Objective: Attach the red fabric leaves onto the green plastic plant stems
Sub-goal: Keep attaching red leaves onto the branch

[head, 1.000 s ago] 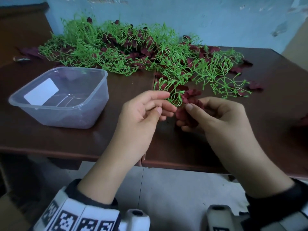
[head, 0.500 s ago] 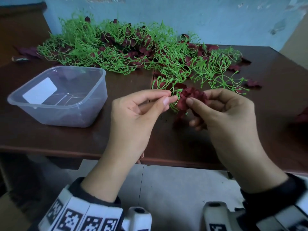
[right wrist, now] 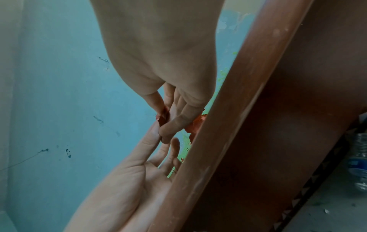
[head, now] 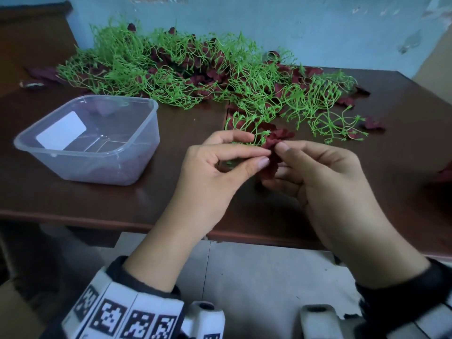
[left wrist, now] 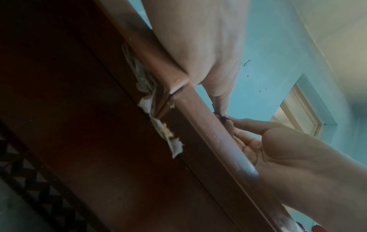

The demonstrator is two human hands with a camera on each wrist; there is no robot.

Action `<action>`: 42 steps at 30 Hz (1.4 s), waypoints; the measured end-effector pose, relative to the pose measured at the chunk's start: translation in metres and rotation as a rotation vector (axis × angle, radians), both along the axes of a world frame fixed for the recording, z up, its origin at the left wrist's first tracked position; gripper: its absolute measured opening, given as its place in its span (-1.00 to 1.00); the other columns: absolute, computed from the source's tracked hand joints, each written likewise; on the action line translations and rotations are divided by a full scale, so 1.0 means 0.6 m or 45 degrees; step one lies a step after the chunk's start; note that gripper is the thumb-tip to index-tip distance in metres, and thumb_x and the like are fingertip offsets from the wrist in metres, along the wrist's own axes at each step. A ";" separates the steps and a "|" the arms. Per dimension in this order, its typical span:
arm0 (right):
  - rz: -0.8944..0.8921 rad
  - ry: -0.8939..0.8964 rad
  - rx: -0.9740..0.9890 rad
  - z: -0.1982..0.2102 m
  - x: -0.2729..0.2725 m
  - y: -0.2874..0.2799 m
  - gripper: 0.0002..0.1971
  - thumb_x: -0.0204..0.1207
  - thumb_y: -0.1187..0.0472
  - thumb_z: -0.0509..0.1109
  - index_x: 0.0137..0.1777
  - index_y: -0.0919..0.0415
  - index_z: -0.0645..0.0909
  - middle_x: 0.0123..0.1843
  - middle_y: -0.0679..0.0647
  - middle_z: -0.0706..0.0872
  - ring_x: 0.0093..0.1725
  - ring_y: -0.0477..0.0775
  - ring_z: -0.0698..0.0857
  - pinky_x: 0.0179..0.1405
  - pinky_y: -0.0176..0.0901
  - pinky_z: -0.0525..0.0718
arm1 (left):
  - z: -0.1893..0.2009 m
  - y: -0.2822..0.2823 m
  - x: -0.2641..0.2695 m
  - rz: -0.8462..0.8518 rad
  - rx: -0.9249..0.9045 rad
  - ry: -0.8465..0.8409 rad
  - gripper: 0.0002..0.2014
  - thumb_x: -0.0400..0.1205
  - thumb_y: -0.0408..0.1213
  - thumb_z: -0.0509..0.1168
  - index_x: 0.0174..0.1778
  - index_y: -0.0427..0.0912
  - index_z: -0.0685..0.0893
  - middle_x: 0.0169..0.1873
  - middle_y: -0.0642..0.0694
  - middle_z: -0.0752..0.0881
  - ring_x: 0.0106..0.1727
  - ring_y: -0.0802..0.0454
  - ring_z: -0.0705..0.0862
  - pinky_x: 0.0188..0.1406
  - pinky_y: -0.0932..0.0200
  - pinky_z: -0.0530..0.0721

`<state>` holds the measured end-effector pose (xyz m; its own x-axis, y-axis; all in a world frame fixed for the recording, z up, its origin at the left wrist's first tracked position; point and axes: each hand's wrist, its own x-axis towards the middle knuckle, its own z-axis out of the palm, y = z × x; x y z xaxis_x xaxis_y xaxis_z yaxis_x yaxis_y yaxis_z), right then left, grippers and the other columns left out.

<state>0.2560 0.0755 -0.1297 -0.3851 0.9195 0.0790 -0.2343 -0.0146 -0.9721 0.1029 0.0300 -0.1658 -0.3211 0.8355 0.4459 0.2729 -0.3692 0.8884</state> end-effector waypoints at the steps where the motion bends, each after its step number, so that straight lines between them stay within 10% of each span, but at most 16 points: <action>1: -0.009 -0.010 0.010 0.000 0.000 0.000 -0.80 0.64 0.32 0.38 -0.16 0.25 0.80 -0.30 0.26 0.80 -0.31 0.04 0.80 -0.28 -0.20 0.76 | 0.000 0.001 0.000 -0.012 -0.005 0.005 -0.84 0.56 -0.30 0.55 0.02 -0.03 0.90 0.17 -0.03 0.78 0.22 0.07 0.77 0.25 -0.01 0.73; 22: 0.022 0.155 -0.172 -0.004 0.001 0.000 -0.81 0.66 0.35 0.32 -0.12 0.34 0.74 -0.31 0.15 0.82 -0.36 -0.01 0.81 -0.32 -0.22 0.79 | 0.012 -0.012 0.015 0.136 0.161 0.318 -0.87 0.56 -0.37 0.57 0.01 -0.13 0.91 0.08 -0.01 0.73 -0.03 0.02 0.79 0.00 0.33 0.64; 35: 0.117 0.048 -0.021 -0.005 0.003 -0.001 -0.79 0.68 0.39 0.29 0.04 0.26 0.77 -0.06 0.19 0.88 -0.12 0.03 0.84 -0.14 -0.22 0.78 | 0.006 -0.007 0.002 0.098 0.040 0.129 -0.94 0.52 -0.32 0.60 -0.12 -0.12 0.91 0.08 -0.04 0.79 0.17 -0.04 0.80 0.19 -0.16 0.78; 42: 0.054 0.043 -0.029 -0.005 0.003 0.005 -0.82 0.65 0.38 0.33 0.14 0.23 0.72 -0.05 0.15 0.87 -0.19 0.00 0.81 -0.15 -0.18 0.78 | 0.010 -0.006 0.006 0.150 0.034 0.154 -0.88 0.60 -0.37 0.53 -0.18 -0.04 0.85 -0.06 0.11 0.82 0.03 0.15 0.81 0.05 0.31 0.69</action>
